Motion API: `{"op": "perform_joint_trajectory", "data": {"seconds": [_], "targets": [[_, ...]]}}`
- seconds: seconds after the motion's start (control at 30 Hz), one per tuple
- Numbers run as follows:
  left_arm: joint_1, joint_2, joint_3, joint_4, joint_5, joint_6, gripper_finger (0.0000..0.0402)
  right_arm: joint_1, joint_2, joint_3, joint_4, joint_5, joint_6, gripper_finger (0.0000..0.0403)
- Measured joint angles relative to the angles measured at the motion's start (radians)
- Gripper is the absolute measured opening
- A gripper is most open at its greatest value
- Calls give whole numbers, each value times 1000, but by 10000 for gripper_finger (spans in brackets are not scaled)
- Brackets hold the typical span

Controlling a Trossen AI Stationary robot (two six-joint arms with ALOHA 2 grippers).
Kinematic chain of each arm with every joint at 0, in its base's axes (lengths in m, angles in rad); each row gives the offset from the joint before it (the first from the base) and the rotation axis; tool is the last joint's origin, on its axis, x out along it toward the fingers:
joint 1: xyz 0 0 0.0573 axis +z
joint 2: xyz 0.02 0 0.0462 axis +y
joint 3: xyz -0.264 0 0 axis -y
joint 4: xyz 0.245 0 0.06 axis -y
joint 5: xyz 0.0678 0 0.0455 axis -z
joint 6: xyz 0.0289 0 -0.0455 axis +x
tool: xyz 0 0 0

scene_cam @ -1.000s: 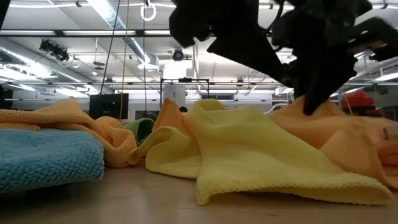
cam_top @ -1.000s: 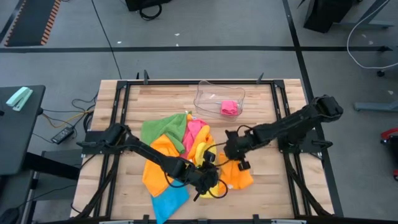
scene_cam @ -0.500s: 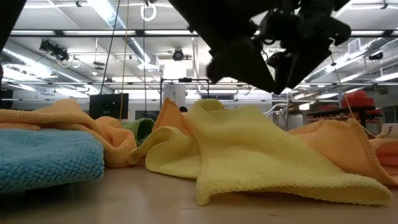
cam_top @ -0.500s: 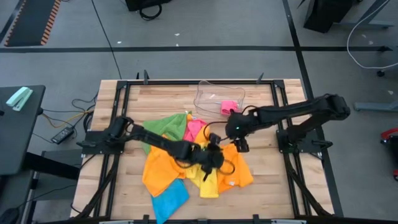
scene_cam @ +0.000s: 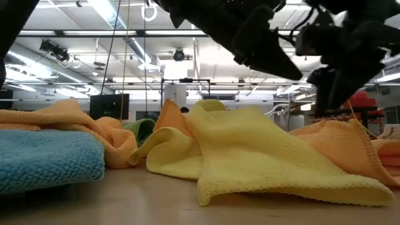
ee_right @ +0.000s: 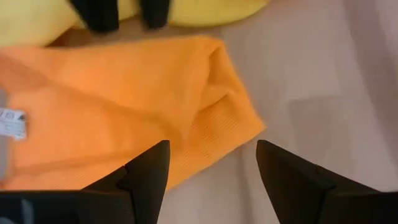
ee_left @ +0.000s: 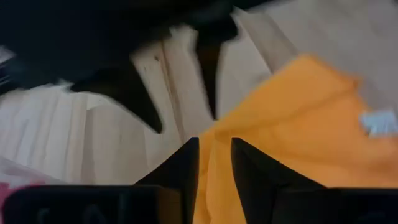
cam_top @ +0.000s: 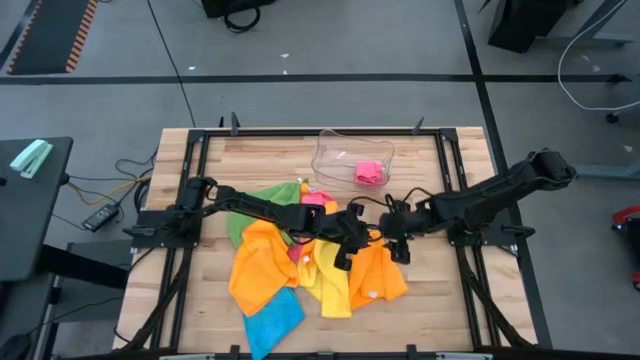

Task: Fold microfiber towels
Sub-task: Fold the right orange microfiber cloth

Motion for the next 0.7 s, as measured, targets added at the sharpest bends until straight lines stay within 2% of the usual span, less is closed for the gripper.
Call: {"op": "perform_joint_trajectory", "data": {"seconds": [0.1,0.27,0.53,0.6,0.7], "targets": [[-9,0,0,32,0,-53,133,66,0,-7,0,27,52,248],[-37,43,0,115,0,-97,163,213,-6,-35,27,187,75,248],[-61,132,-1,195,-20,-185,158,448,-96,-194,229,477,211,248],[-61,148,-1,222,-48,-221,158,484,-106,-231,319,559,228,248],[-62,161,-1,258,-58,-240,169,515,-108,-265,386,623,215,248]]}}
